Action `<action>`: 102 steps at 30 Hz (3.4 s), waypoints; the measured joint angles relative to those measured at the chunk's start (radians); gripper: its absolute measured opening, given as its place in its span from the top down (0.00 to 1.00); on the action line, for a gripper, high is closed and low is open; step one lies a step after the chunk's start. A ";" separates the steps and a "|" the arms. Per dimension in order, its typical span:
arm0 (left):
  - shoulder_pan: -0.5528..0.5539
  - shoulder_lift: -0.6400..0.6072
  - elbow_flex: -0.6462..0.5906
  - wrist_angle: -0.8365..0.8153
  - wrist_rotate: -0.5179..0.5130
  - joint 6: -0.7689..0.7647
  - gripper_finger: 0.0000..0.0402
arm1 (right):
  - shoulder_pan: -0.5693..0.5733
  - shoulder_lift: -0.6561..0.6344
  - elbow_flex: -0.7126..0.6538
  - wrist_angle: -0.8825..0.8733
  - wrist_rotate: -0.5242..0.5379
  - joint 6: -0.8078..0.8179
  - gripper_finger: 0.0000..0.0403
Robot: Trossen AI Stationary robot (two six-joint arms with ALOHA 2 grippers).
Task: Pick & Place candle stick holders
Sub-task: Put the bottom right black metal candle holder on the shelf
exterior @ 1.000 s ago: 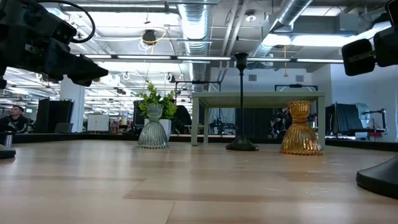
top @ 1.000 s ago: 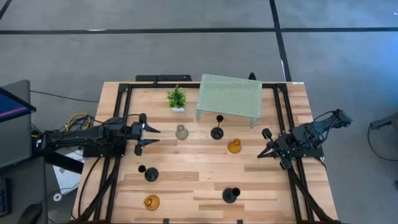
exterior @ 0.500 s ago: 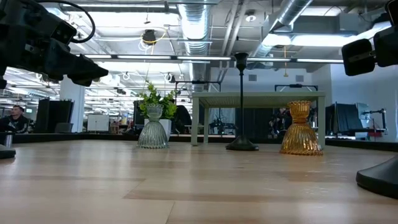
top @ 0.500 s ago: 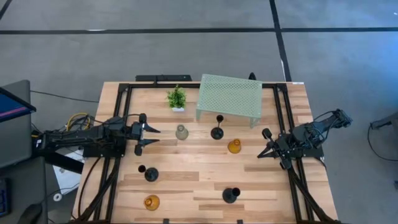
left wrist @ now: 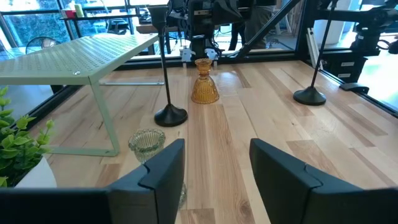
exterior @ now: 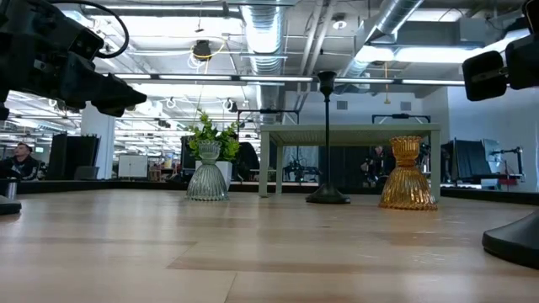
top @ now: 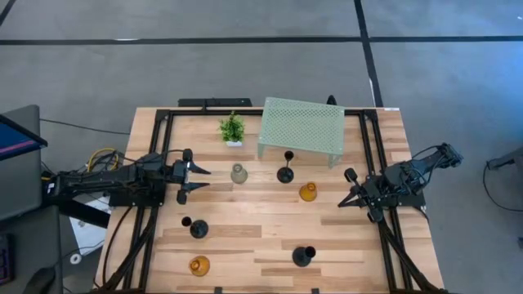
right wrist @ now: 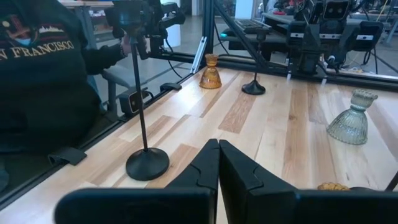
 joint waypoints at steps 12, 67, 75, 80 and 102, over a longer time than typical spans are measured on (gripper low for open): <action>0.000 0.000 0.000 0.000 0.000 -0.031 0.55 | 0.000 0.000 0.000 0.004 0.000 0.008 1.00; 0.000 0.000 0.000 0.057 0.000 -0.367 0.55 | 0.000 0.000 0.003 0.243 0.001 0.202 1.00; 0.000 0.000 0.000 0.061 0.000 -0.367 0.55 | 0.000 0.000 0.003 0.243 0.001 0.201 1.00; 0.000 0.000 0.000 0.061 0.000 -0.367 0.55 | 0.000 0.000 0.003 0.243 0.001 0.187 1.00; 0.000 0.000 0.000 0.087 0.000 -0.367 0.55 | 0.000 0.000 0.003 0.243 0.036 0.157 1.00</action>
